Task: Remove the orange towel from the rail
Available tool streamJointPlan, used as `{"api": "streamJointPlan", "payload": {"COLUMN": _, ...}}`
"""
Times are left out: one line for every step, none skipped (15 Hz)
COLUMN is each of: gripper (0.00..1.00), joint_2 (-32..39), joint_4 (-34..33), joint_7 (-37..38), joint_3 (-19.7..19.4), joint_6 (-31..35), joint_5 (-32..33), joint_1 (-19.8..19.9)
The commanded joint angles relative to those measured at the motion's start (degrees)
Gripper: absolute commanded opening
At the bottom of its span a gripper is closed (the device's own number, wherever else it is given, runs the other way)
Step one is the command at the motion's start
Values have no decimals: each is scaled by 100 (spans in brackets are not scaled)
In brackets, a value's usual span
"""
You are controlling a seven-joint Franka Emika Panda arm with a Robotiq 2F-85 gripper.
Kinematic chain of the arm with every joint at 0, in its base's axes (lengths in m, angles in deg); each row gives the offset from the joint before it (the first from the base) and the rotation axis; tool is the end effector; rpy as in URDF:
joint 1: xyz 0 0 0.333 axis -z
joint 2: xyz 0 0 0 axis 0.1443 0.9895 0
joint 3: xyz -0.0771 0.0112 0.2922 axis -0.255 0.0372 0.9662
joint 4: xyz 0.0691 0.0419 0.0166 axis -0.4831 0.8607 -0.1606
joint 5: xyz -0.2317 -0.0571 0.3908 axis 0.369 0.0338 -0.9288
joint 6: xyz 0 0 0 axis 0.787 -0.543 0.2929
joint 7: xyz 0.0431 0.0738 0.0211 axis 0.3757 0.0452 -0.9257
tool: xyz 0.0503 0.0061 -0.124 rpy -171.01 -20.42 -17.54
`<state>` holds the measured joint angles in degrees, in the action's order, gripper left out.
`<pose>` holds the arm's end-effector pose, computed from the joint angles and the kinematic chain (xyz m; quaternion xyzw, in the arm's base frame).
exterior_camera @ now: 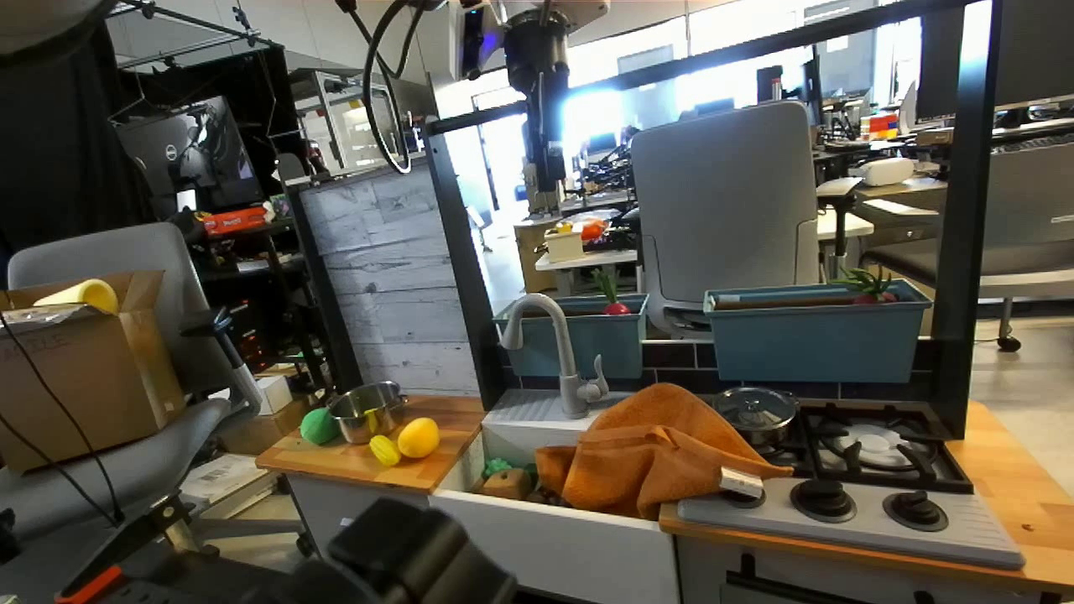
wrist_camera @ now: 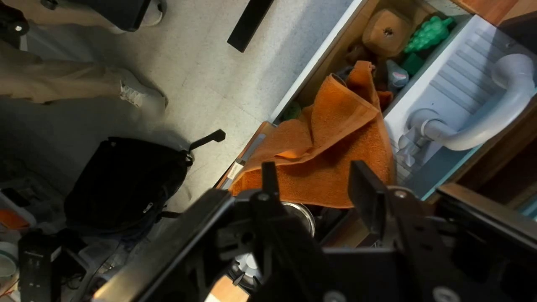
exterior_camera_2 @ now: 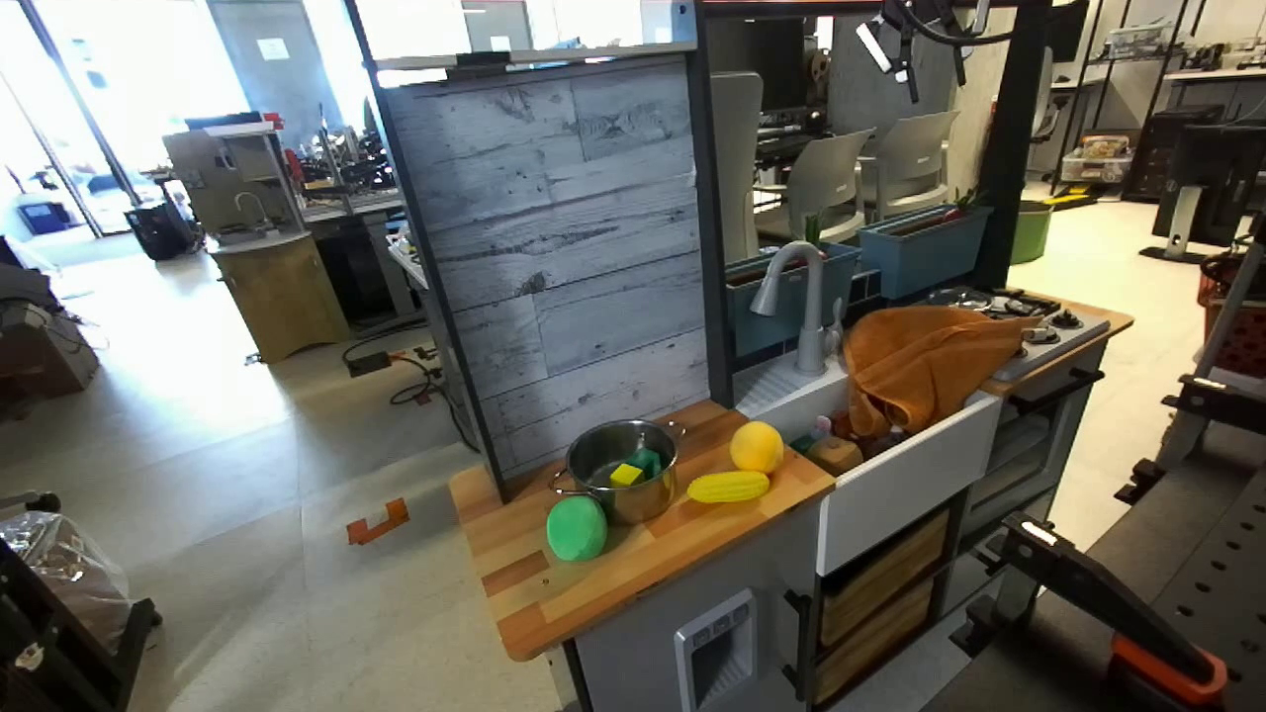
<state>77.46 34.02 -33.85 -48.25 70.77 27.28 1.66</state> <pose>0.7741 -0.2000 0.3442 0.8728 -0.4592 -0.1234 0.1100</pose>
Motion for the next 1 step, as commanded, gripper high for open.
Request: {"api": "streamJointPlan", "payload": {"gripper": 48, "joint_2": 21, "joint_4": -49, "joint_7": 10, "joint_3": 51, "joint_6": -28, "joint_5": 40, "joint_1": 16}}
